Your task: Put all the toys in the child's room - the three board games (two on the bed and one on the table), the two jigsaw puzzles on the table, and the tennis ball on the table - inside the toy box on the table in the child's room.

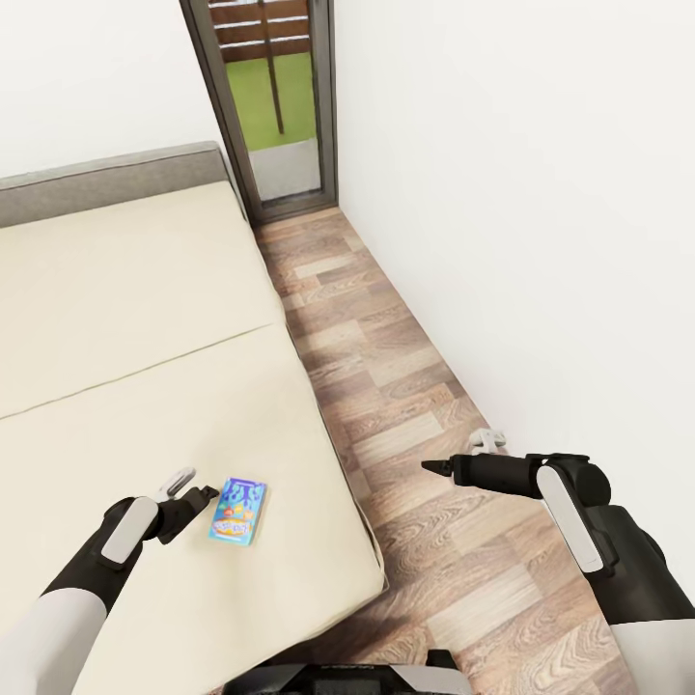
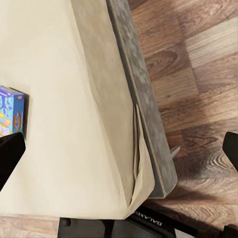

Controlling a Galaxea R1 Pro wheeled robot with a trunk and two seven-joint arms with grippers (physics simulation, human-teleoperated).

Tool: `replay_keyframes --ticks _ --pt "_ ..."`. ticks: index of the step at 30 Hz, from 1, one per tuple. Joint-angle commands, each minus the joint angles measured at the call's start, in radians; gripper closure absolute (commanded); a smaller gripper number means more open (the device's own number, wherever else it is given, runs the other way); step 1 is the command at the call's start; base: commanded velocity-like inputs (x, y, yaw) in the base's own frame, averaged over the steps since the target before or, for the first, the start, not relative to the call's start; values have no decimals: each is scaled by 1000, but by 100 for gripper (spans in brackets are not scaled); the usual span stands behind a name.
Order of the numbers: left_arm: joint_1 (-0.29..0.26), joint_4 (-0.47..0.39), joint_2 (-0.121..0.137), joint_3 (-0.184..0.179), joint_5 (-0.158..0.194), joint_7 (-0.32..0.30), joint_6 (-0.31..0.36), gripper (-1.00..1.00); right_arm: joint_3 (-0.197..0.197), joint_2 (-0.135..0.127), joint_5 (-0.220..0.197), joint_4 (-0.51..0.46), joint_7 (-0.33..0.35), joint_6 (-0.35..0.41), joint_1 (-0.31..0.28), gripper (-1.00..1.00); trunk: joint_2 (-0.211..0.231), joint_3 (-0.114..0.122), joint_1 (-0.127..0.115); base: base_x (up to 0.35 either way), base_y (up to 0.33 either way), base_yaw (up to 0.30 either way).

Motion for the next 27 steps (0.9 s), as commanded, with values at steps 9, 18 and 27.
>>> replay_keyframes --ticks 9,18,27 --pt "0 -1 0 1 11 8 4 -100 0 -1 10 -1 10 2 -1 -100 -1 -10 0 0 0 0" --pt "0 -1 -1 1 13 8 4 -100 -9 0 10 -1 10 2 -1 -100 -1 -12 0 0 0 0" --pt "-1 -2 -4 1 14 0 4 -100 -29 1 10 -8 10 2 -1 -100 -1 -12 0 0 0 0"
